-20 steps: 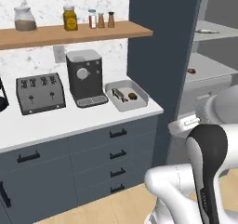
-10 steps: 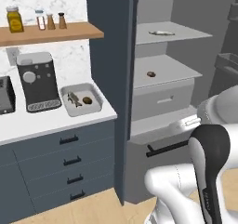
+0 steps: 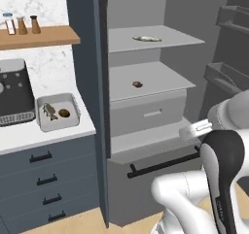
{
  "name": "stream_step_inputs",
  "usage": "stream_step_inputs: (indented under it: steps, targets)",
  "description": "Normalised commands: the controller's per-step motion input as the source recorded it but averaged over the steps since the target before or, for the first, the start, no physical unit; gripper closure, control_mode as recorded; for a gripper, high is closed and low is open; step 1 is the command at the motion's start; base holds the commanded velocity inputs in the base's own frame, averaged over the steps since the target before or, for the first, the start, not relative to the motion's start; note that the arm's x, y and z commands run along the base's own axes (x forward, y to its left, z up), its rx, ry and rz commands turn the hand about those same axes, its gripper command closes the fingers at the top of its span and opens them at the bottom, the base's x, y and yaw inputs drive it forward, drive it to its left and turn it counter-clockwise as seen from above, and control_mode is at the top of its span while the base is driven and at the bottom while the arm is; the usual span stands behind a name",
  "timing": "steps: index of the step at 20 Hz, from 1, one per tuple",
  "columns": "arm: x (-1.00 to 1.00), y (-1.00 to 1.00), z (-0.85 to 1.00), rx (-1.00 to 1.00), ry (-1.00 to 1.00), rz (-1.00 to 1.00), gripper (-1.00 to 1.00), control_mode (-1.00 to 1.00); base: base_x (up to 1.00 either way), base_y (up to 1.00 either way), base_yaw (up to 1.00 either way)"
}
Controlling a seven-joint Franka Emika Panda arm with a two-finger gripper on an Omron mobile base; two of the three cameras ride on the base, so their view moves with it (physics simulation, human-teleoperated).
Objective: Place one mushroom and one fish in each tupperware on the nearby counter, to pack two identical lunches.
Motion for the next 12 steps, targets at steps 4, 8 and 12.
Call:
stream_step_inputs:
  steps: [4, 8, 12]
  targets:
    - [0.00, 0.00, 0.00, 0.00, 0.00, 0.00, -1.00, 1.00, 0.65, 0.00, 0.09]
    - [0.00, 0.00, 0.00, 0.00, 0.00, 0.00, -1.00, 1.00, 0.58, -0.13, 0.10]
    - [0.00, 0.00, 0.00, 0.00, 0.00, 0.00, -1.00, 1.00, 0.44, -0.38, 0.10]
